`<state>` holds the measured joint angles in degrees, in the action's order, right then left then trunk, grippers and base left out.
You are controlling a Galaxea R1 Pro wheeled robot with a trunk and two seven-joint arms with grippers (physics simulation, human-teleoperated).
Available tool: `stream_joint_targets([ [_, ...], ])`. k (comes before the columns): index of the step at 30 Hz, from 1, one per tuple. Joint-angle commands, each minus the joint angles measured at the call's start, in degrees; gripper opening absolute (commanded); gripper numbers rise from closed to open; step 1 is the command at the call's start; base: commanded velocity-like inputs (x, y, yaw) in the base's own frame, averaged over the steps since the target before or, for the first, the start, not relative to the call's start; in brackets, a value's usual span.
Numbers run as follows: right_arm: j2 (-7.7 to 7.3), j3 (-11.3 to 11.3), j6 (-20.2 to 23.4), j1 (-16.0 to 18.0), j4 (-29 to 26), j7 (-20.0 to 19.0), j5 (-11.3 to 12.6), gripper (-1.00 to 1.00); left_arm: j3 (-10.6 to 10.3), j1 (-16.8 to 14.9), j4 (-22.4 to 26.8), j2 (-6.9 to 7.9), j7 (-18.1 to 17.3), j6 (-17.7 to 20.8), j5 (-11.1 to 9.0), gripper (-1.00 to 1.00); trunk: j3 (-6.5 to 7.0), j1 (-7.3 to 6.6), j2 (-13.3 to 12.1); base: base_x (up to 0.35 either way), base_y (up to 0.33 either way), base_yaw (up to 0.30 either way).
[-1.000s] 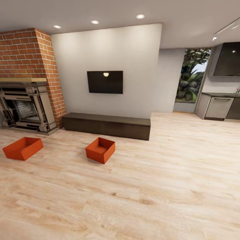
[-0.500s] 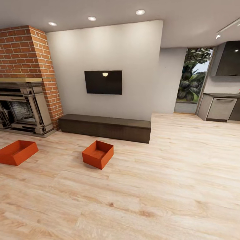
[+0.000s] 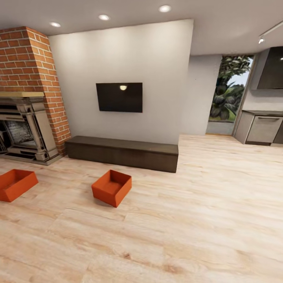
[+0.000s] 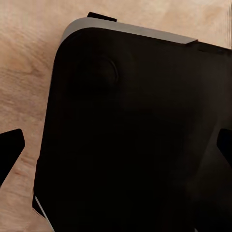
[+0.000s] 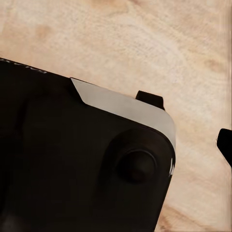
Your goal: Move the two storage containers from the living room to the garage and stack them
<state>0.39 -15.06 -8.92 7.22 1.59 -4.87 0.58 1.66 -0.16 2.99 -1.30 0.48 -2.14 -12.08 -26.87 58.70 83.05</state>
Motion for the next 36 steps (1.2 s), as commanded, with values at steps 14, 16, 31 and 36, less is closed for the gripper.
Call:
stream_joint_targets([
  [14, 0.03, -0.1, -0.3, 0.1, 0.2, -0.1, 0.3, 1.0, 0.1, 0.0, 0.0, -0.02, 0.1, -0.1, -0.2, 1.0, -0.05, 0.03, 0.0, 0.321, -0.079, -0.207],
  [16, 0.04, -0.1, -0.3, 0.1, 0.2, -0.1, 0.3, 1.0, 0.1, 0.0, 0.0, -0.02, 0.1, -0.1, -0.2, 1.0, -0.05, 0.03, 0.0, 0.321, -0.079, -0.245],
  [31, -0.15, -0.2, -0.4, 0.1, 0.2, -0.4, 0.0, 1.0, 0.1, 0.0, 0.0, -0.02, 0.1, 0.0, -0.3, 1.0, -0.05, 0.03, 0.0, 0.319, -0.087, -0.1],
  [36, -0.16, -0.3, -0.4, 0.1, 0.2, -0.3, -0.1, 1.0, 0.1, 0.0, 0.0, -0.02, 0.1, 0.0, -0.3, 1.0, -0.05, 0.03, 0.0, 0.309, -0.112, -0.001],
])
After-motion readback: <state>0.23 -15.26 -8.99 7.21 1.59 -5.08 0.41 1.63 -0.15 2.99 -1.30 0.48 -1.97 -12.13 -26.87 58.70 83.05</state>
